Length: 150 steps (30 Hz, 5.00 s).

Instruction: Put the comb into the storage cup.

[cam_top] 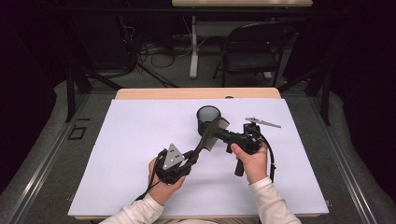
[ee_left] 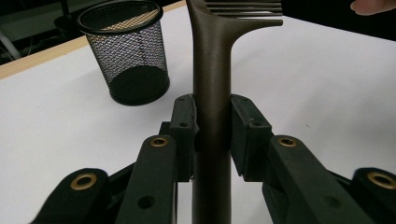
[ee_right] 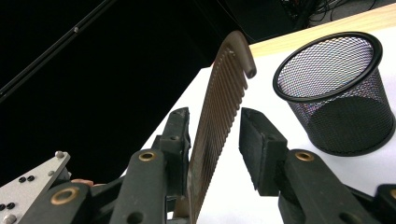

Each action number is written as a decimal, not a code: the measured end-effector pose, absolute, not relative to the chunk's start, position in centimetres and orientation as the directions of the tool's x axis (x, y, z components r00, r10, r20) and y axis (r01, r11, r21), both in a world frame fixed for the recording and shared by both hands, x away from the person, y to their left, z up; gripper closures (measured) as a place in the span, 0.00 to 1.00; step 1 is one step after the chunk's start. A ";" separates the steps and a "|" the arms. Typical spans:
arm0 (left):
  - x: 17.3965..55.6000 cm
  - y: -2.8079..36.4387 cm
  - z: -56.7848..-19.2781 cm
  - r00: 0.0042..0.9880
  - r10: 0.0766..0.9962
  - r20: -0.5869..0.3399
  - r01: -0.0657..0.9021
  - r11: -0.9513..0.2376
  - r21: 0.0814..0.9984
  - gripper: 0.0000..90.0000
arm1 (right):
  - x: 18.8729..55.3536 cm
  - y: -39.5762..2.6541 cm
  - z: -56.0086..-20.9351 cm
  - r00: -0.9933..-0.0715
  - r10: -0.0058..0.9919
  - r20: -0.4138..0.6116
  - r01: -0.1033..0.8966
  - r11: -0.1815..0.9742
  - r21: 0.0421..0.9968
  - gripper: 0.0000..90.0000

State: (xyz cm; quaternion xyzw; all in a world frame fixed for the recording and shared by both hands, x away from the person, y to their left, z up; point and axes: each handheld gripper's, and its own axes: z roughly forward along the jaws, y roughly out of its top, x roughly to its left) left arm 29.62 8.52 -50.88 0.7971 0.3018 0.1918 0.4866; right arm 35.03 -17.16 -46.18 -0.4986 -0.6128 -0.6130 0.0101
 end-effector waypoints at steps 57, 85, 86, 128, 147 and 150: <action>29.6 8.2 -51.4 0.753 0.658 0.004 0.304 -0.354 0.884 0.81 | 35.5 -18.1 -46.8 -0.435 0.516 0.737 0.703 -0.317 0.637 0.97; 29.8 8.4 -51.6 0.745 0.668 -0.009 0.319 -0.343 0.884 0.78 | 35.6 -18.4 -46.9 -0.431 0.495 0.754 0.722 -0.311 0.618 0.97; 29.9 8.4 -51.6 0.744 0.669 -0.011 0.321 -0.341 0.883 0.78 | 35.5 -18.4 -46.9 -0.431 0.496 0.753 0.722 -0.311 0.618 0.97; 31.7 9.9 -51.3 0.713 0.686 -0.145 0.430 -0.265 0.863 0.35 | 36.4 -19.9 -47.2 -0.415 0.504 0.757 0.710 -0.340 0.616 0.97; 32.8 10.9 -50.7 0.674 0.720 -0.168 0.478 -0.251 0.841 0.18 | 36.4 -21.2 -46.6 -0.419 0.530 0.737 0.678 -0.357 0.642 0.97; 33.0 11.3 -50.6 0.665 0.728 -0.167 0.482 -0.248 0.840 0.17 | 36.4 -21.3 -46.5 -0.423 0.529 0.736 0.674 -0.359 0.645 0.97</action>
